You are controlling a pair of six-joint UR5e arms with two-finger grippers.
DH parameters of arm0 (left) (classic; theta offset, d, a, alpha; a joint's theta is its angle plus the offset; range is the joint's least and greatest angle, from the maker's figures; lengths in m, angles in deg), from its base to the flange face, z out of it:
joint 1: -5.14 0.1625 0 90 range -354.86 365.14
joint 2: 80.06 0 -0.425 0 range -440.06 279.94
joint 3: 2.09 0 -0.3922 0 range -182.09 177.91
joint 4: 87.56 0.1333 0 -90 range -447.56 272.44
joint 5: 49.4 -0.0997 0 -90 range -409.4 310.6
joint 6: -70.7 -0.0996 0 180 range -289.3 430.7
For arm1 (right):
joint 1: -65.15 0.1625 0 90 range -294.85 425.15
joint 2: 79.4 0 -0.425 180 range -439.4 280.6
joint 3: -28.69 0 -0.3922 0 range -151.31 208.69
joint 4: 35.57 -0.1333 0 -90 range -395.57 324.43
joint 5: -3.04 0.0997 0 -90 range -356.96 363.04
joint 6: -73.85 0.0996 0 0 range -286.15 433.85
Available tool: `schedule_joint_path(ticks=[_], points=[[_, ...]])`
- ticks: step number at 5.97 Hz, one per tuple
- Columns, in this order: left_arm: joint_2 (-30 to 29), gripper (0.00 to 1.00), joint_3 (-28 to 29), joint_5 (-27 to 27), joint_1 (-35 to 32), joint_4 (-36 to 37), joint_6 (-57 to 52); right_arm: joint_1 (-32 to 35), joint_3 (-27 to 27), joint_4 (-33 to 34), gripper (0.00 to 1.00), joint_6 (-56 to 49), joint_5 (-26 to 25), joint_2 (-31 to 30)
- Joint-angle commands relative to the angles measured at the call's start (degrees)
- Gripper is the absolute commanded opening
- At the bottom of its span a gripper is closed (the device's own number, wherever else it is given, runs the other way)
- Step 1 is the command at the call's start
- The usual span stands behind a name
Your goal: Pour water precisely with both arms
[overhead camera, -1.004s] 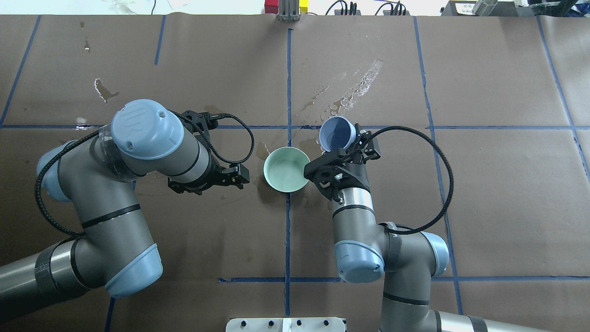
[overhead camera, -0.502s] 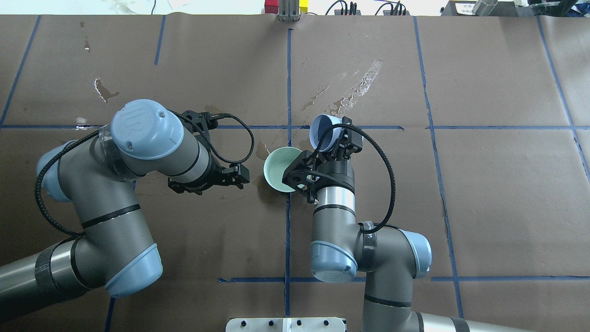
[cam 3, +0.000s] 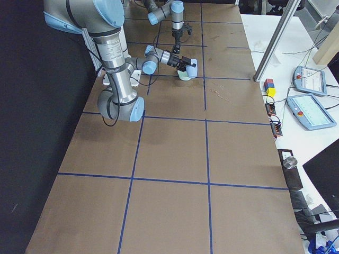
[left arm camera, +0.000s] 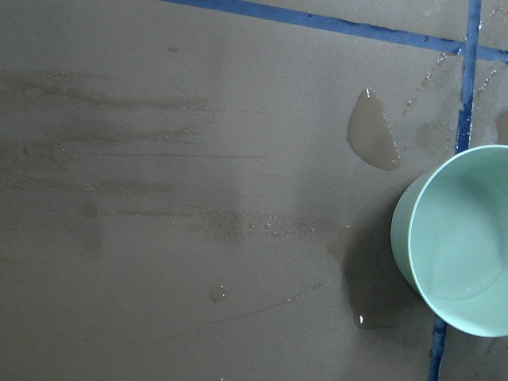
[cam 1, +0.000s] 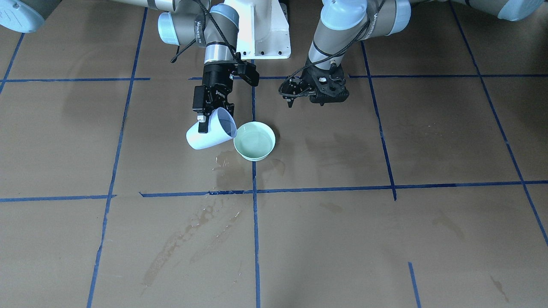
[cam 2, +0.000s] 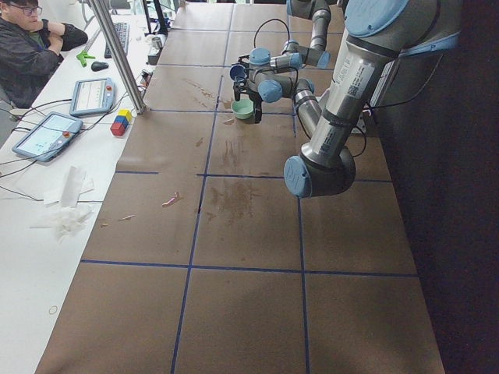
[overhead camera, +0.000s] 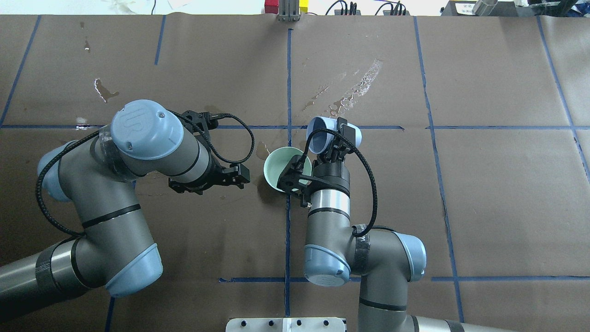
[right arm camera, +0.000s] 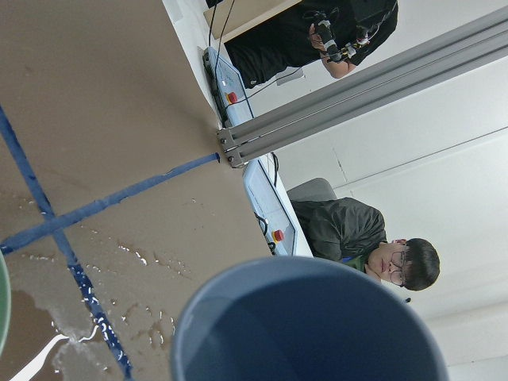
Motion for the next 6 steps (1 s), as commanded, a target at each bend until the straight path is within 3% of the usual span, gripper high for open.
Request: schedule_joint_path(ticks=[1,3,6], points=[[0.00,1.00,0.10,0.00,0.00,-0.01,0.00,-0.28,0.01,1.44,0.00,-4.35,-0.75,0.21],[0.00,1.00,0.10,0.00,0.00,-0.01,-0.09,-0.28,0.01,5.21,0.00,-5.43,-1.55,1.26],[0.00,1.00,0.10,0.00,-0.09,-0.01,-0.09,-0.45,0.01,5.32,0.00,-5.44,-1.72,1.27]])
